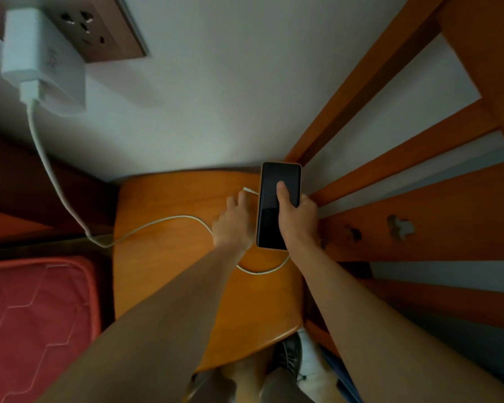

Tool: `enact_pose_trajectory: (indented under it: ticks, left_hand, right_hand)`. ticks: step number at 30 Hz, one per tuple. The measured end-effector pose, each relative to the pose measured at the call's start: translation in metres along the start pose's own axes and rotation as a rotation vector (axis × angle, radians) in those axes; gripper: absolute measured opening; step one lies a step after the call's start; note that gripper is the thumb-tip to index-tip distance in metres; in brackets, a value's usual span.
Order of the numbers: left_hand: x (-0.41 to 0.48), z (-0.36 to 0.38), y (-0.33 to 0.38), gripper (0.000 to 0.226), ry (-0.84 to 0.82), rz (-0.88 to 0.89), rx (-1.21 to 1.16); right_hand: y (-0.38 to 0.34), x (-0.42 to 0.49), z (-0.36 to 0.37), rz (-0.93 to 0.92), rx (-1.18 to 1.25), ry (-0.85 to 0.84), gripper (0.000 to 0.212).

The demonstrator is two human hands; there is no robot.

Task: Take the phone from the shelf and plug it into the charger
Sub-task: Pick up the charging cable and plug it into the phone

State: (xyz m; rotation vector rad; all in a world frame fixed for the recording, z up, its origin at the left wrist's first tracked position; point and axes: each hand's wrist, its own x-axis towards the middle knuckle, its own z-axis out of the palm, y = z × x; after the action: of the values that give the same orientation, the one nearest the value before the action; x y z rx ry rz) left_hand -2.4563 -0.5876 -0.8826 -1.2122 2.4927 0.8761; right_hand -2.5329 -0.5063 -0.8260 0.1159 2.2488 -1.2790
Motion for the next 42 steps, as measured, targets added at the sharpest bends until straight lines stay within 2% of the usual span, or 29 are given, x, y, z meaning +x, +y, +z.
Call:
enact_pose_trajectory:
  ticks: [2, 5, 9, 12, 15, 17, 19, 23, 25, 27, 29, 33, 35, 38, 40, 42]
  left_hand:
    - [0.007, 0.009, 0.003, 0.048, -0.011, 0.107, 0.009]
    - [0.021, 0.015, 0.009, 0.033, -0.076, 0.114, 0.039]
    - [0.015, 0.02, -0.002, 0.026, 0.028, 0.163, 0.072]
    - [-0.003, 0.019, -0.027, 0.017, 0.145, 0.148, 0.051]
    - [-0.029, 0.016, -0.067, 0.012, 0.213, 0.143, -0.055]
    - [-0.045, 0.015, -0.09, 0.009, 0.239, 0.111, -0.153]
    - [-0.055, 0.014, -0.102, 0.019, 0.232, 0.047, -0.219]
    - [-0.056, 0.013, -0.093, 0.05, 0.293, -0.091, -0.34]
    - [-0.051, 0.012, -0.082, 0.055, 0.313, -0.161, -0.413]
    - [-0.048, 0.013, -0.075, 0.05, 0.32, -0.18, -0.389]
    - [-0.045, 0.017, -0.071, 0.037, 0.333, -0.161, -0.279]
    - [-0.037, 0.016, -0.067, 0.022, 0.308, -0.191, -0.194]
    - [-0.038, 0.015, -0.068, 0.017, 0.315, -0.218, -0.295]
    - [-0.052, 0.017, -0.071, 0.014, 0.274, -0.258, -0.686]
    - [-0.072, 0.022, -0.075, 0.018, 0.197, -0.284, -0.868]
    - [-0.091, 0.031, -0.083, 0.012, 0.185, -0.304, -0.855]
  right_hand:
    - [0.006, 0.005, 0.002, -0.016, -0.006, 0.002, 0.045]
    - [0.016, 0.011, 0.005, -0.036, -0.025, -0.012, 0.041]
    - [0.032, 0.015, 0.011, -0.002, -0.048, -0.023, 0.05]
    - [0.044, 0.014, 0.016, -0.019, -0.075, -0.031, 0.044]
    - [0.052, 0.009, 0.023, -0.013, -0.122, -0.062, 0.052]
    - [0.056, 0.007, 0.029, -0.021, -0.2, -0.083, 0.068]
    - [0.058, 0.006, 0.035, -0.041, -0.255, -0.101, 0.075]
    - [0.063, 0.003, 0.048, -0.077, -0.38, -0.09, 0.078]
    - [0.063, 0.002, 0.051, -0.1, -0.395, -0.051, 0.066]
    - [0.061, 0.002, 0.054, -0.086, -0.366, -0.027, 0.061]
    - [0.062, 0.001, 0.054, -0.065, -0.397, -0.018, 0.072]
    - [0.069, -0.01, 0.056, -0.064, -0.694, 0.027, 0.097]
    - [0.071, -0.016, 0.06, -0.03, -0.724, 0.024, 0.103]
    - [0.071, -0.015, 0.064, 0.072, -0.677, -0.021, 0.103]
    - [0.069, -0.01, 0.063, 0.104, -0.648, -0.109, 0.086]
    - [0.067, -0.005, 0.063, 0.132, -0.58, -0.189, 0.067]
